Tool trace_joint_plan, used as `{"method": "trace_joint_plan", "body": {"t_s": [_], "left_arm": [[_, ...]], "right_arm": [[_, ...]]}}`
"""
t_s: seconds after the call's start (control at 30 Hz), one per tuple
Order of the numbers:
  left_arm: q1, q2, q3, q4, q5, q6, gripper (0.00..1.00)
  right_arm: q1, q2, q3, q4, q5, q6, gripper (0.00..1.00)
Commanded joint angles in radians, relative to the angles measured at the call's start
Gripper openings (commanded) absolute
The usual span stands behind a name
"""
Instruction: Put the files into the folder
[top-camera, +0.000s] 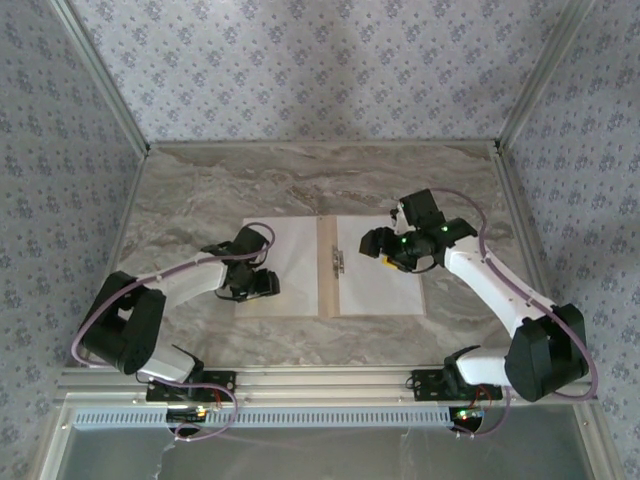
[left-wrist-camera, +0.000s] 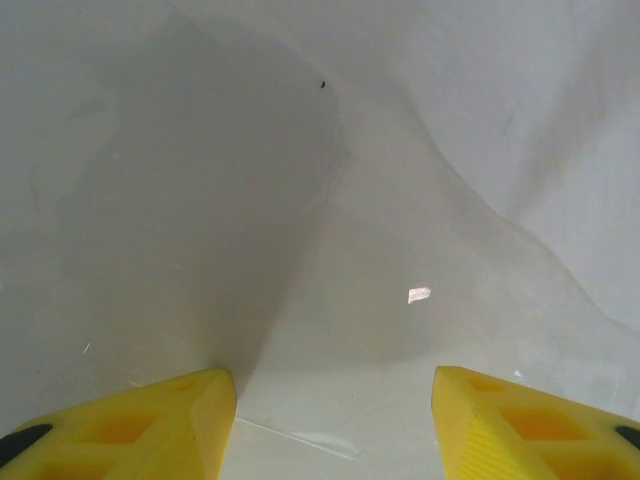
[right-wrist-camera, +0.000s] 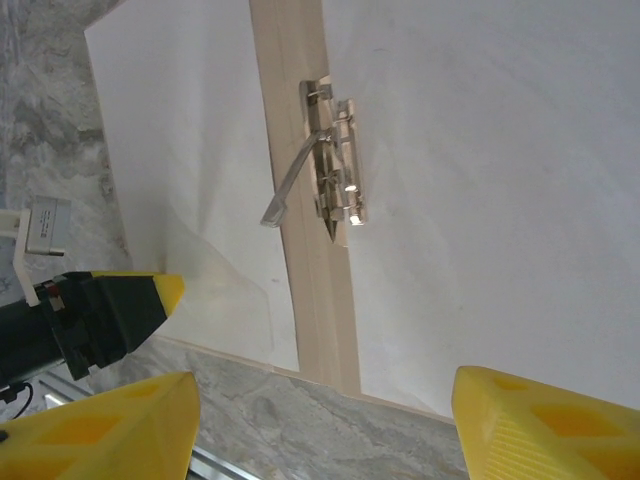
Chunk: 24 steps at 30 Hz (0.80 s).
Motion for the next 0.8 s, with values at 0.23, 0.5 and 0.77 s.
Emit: {"method": "trace_joint_plan", "body": {"t_s": [0.23,0.5,0.77], "left_arm": [[-0.095,0.125,0.037,0.068,-0.002,-0.081,0.55],[-0.105,0.123,0.056,0.047,-0.015,-0.081,0.56],[-0.105,0.111,0.048,0.045,-0.021,-0.085,0.56]], "right_arm": [[0.039,0.127,0.108,-0.108,0.151,-0.054,0.67],[0.08,0.287,0.24,-0.152,0.166,-0.084,0.58],[0.119,0.425,0.345,-0.206,0.227,-0.094,0.53]]}}
